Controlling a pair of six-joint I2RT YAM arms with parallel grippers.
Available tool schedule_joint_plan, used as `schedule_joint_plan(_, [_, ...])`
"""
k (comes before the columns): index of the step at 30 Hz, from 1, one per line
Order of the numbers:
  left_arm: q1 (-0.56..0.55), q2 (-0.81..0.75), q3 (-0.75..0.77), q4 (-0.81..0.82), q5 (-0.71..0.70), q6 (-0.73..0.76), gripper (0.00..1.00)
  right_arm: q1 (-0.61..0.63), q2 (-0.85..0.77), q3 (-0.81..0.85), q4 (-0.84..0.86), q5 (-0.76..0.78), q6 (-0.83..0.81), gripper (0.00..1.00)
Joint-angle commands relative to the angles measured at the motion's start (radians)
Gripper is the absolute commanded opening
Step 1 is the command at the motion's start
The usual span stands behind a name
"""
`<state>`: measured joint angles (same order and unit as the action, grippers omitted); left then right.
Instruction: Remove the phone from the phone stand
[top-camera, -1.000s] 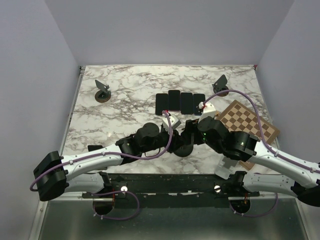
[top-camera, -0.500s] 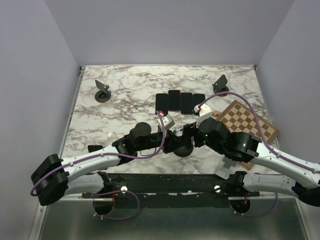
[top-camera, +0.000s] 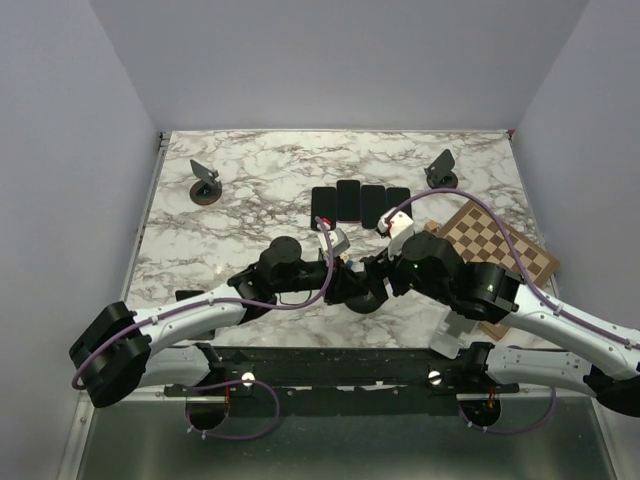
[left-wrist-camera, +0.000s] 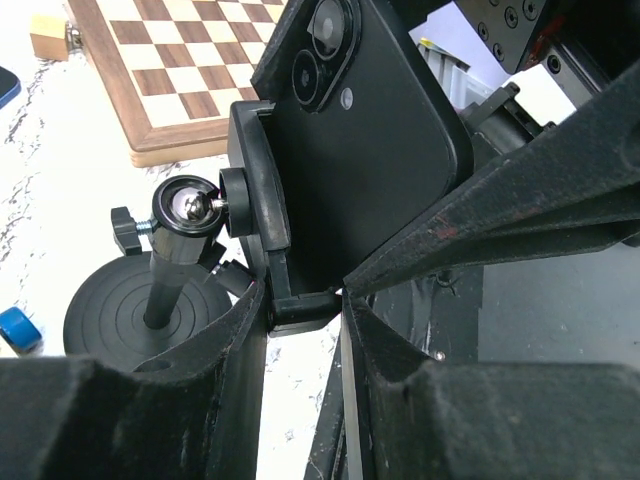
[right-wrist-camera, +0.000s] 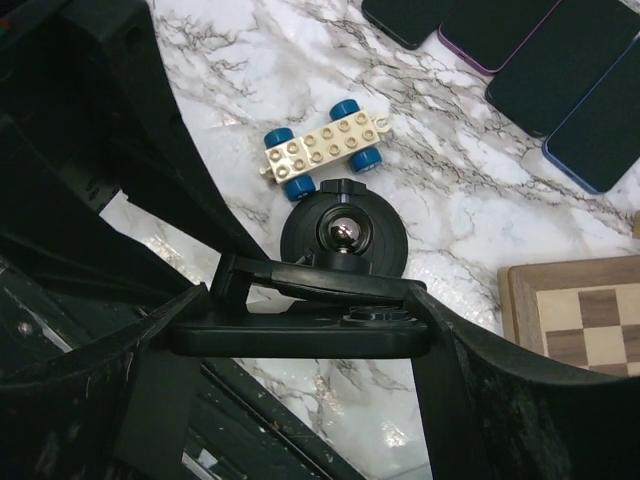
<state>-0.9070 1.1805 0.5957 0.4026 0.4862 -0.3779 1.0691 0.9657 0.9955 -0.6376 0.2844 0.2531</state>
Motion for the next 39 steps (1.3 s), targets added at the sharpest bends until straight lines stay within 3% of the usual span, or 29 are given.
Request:
schedule_joint_plan(1, [0.016,0.073,0.006,-0.08,0.057,-0.006,0.0,0.016,-0.027,0.021,0.096,-0.276,-0.081,0.01])
schedule_joint_plan(11, [0.029,0.062,0.009,-0.117,-0.102,-0.03,0.0,0.015,-0.029,0.025,0.097,-0.382,-0.078,0.01])
schedule_joint_plan(30, [0.03,0.011,0.037,-0.181,-0.07,-0.05,0.0,0.015,-0.115,0.052,0.108,-0.355,0.016,0.01])
schedule_joint_plan(32, [0.03,0.0,0.054,-0.22,-0.084,-0.057,0.05,0.015,-0.143,0.054,0.123,-0.359,0.02,0.01])
schedule_joint_plan(39, [0.03,-0.075,0.083,-0.292,-0.138,-0.091,0.4,0.016,-0.199,0.065,0.144,-0.288,0.045,0.01])
